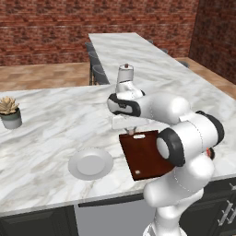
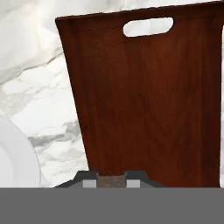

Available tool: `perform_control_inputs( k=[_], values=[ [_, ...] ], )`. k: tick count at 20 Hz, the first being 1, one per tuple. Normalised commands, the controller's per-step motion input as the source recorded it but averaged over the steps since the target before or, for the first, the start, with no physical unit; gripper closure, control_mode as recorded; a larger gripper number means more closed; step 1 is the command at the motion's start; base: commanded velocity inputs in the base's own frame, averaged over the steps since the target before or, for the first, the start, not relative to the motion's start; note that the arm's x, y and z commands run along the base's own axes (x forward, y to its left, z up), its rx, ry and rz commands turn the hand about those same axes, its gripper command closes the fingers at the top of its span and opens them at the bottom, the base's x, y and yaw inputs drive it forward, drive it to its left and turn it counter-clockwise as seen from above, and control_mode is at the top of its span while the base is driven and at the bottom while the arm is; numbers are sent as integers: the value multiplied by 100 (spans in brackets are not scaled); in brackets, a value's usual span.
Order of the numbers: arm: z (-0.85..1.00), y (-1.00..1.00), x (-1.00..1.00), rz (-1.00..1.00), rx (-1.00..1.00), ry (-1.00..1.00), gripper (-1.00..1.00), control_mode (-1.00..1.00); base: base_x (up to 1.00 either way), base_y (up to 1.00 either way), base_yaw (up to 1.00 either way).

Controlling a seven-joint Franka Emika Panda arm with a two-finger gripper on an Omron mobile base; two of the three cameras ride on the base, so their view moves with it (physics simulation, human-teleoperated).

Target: Move the dessert items from the plate to the tray.

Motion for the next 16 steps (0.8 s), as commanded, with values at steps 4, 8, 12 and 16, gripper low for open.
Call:
perform_control_inputs(
  k=[4, 8, 12, 16],
  values=[
    [-14, -58, 37, -13, -14, 8, 100, -100, 0, 0, 0],
    [-50, -47, 22, -7, -2, -1, 100, -100, 0, 0, 0],
    [-62, -14, 10, -2, 0, -4, 100, -100, 0, 0, 0],
    [-54, 0, 0, 0, 0, -24, 100, -100, 0, 0, 0]
  ],
)
